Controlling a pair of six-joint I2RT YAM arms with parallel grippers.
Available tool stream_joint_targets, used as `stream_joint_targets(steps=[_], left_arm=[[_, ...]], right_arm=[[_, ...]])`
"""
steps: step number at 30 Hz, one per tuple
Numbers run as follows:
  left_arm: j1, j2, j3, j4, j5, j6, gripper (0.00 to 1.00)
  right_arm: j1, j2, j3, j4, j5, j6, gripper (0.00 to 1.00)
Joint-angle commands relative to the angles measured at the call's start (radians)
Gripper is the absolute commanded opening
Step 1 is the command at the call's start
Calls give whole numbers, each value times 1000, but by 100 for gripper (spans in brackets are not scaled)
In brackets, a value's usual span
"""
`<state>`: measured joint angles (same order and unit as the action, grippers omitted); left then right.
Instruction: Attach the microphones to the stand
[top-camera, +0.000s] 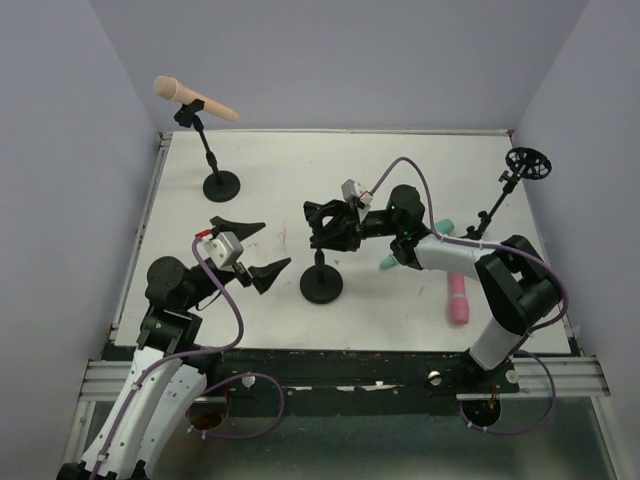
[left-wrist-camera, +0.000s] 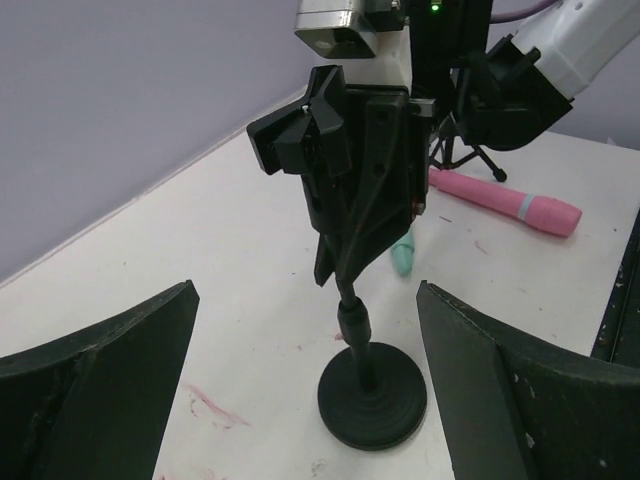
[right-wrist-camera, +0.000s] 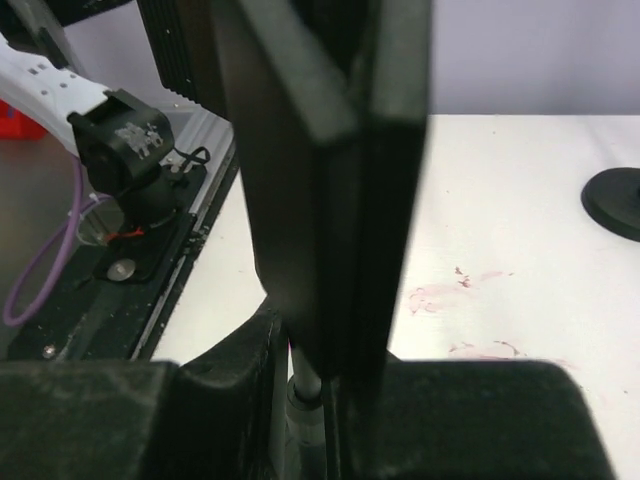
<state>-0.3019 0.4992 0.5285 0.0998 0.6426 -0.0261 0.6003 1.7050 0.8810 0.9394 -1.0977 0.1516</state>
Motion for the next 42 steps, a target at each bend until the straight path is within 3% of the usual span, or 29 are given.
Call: stream_joint_targets(steps=[1, 3, 11, 16, 18, 25, 29, 37, 42], left_arm=[[-9, -45, -25, -20, 65, 14, 98], [-14, -33, -24, -17, 78, 9, 98], [-26, -5, -19, -8, 120, -11, 98], [-40, -8, -18, -14, 123, -11, 98], [-45, -13, -18, -17, 117, -12, 98], [-49, -25, -2, -57, 55, -3, 98], [-51, -22, 19, -98, -17, -5, 99], [-49, -30, 45, -163, -150, -31, 98], [-49, -57, 44, -170, -199, -32, 98]], right_arm=[[-16, -47, 4, -196, -22, -205, 17], [-16, -57, 15, -287, -39, -280, 22], [-22, -137, 48, -678, -76, -532, 65], [-111, -197, 59, -803, -87, -570, 83], [-143, -225, 78, -928, -59, -647, 90], [-284, -315, 114, -1252, -13, -816, 100], [-341, -337, 159, -1447, 73, -928, 100], [-343, -380, 145, -1449, 266, -603, 100], [-343, -375, 193, -1562, 351, -468, 100]])
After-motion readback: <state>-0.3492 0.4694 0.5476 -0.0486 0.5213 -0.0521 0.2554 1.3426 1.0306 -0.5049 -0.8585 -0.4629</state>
